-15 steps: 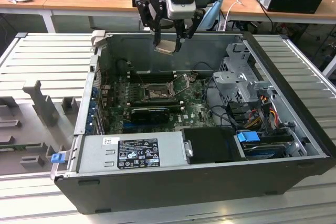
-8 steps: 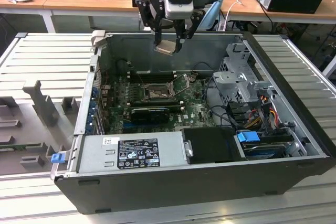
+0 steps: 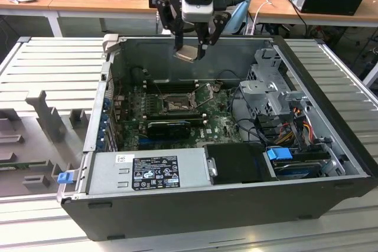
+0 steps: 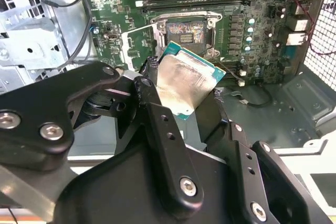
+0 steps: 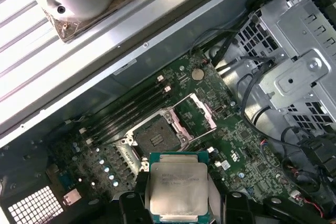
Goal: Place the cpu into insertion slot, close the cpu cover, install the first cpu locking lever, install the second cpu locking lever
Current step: 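Place the cpu into insertion slot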
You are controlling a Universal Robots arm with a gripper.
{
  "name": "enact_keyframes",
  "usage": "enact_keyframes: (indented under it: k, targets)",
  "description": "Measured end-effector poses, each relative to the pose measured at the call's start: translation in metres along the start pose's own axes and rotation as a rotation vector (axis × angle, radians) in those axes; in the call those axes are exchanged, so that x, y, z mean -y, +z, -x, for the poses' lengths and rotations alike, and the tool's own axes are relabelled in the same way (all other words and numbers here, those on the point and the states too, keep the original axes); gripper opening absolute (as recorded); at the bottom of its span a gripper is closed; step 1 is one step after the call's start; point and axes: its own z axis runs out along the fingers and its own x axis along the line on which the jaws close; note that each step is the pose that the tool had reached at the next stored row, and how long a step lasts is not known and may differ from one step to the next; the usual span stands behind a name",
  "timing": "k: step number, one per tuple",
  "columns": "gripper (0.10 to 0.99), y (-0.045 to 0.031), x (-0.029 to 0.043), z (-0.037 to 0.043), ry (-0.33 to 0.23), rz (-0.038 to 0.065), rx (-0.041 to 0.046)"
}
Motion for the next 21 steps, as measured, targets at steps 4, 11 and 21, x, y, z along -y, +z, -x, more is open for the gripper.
enact_keyframes:
  k: [4,11,21]
  targets:
    - [0.533,0.0001,0.0,0.0,0.026,0.001,0.0022]
    - [0.533,0.0004,0.0,0.0,0.066,0.001,0.0056]
    - [0.533,0.0006,0.0001,0.0,0.117,0.002,0.01]
